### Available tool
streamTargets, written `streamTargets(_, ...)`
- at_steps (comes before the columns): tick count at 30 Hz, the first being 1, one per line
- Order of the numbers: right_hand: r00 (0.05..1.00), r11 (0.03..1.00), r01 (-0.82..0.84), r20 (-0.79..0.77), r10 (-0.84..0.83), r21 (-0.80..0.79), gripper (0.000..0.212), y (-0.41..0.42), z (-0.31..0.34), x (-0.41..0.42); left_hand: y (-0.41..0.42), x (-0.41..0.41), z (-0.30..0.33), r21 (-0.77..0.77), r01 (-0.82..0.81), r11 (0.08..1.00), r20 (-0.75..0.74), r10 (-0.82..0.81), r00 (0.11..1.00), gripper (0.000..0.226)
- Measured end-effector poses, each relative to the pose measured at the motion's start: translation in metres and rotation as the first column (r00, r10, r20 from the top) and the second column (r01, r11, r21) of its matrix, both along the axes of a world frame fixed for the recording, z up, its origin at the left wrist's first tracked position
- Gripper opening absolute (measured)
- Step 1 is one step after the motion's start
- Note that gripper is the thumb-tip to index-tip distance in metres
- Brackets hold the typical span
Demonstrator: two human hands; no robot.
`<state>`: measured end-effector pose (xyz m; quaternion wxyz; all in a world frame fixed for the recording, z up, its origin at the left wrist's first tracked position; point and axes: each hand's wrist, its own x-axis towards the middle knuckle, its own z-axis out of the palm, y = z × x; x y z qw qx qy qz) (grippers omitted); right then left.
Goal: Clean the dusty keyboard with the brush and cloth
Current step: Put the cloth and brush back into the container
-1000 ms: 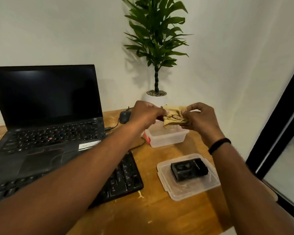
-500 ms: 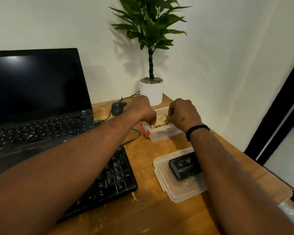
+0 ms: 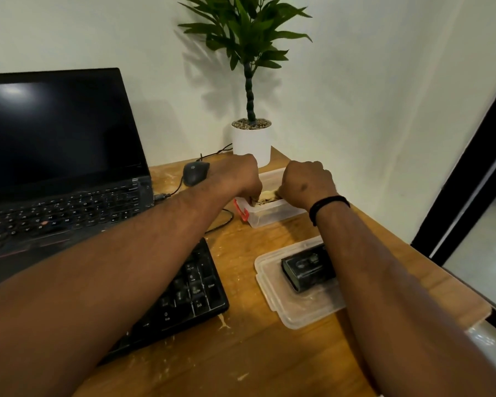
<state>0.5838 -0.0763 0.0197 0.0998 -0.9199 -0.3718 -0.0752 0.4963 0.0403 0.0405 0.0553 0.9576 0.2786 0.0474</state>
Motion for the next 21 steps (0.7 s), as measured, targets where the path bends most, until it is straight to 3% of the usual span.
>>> streamTargets(2, 1.000, 0.999, -0.002, -0.012, 0.002, 0.045, 0.031, -0.002, 0.001, 0.000, 0.000, -0.003, -0.003, 0.018, 0.001, 1.000, 0.073, -0.002, 0.997, 0.020)
streamTargets(4, 1.000, 0.982, -0.008, -0.017, 0.011, 0.190, 0.022, -0.008, 0.007, 0.002, -0.005, -0.011, -0.001, 0.016, 0.000, 1.000, 0.237, -0.003, 0.972, 0.014)
streamTargets(7, 0.999, 0.910, -0.003, -0.038, 0.020, 0.415, 0.017, -0.036, 0.024, 0.006, -0.028, -0.034, 0.005, -0.165, 0.079, 0.983, 0.413, -0.004, 0.911, 0.010)
streamTargets(9, 0.992, 0.822, -0.011, -0.099, 0.081, 0.570, 0.016, -0.067, 0.035, 0.003, -0.053, -0.055, 0.007, -0.305, 0.185, 0.934, 0.447, -0.031, 0.894, 0.013)
streamTargets(12, 0.922, 0.606, 0.037, -0.261, 0.286, 0.795, 0.009, -0.118, 0.029, -0.012, -0.088, -0.085, 0.003, -0.343, 0.253, 0.905, 0.389, -0.109, 0.915, 0.026)
streamTargets(13, 0.902, 0.602, 0.029, -0.281, 0.328, 0.798, 0.008, -0.133, 0.022, -0.019, -0.097, -0.094, 0.001, -0.351, 0.255, 0.901, 0.346, -0.129, 0.929, 0.039)
streamTargets(16, 0.832, 0.752, -0.087, -0.367, 0.415, 0.654, 0.019, -0.162, -0.002, -0.032, -0.116, -0.109, -0.010, -0.328, 0.229, 0.916, 0.184, -0.176, 0.967, 0.075)
streamTargets(19, 0.777, 0.882, -0.230, -0.467, 0.421, 0.412, 0.043, -0.170, -0.017, -0.036, -0.126, -0.112, -0.024, -0.239, 0.192, 0.952, 0.118, -0.168, 0.979, 0.074)
streamTargets(21, 0.803, 0.922, -0.274, -0.463, 0.375, 0.273, 0.055, -0.166, -0.018, -0.039, -0.130, -0.111, -0.028, -0.183, 0.163, 0.969, 0.148, -0.137, 0.979, 0.063)
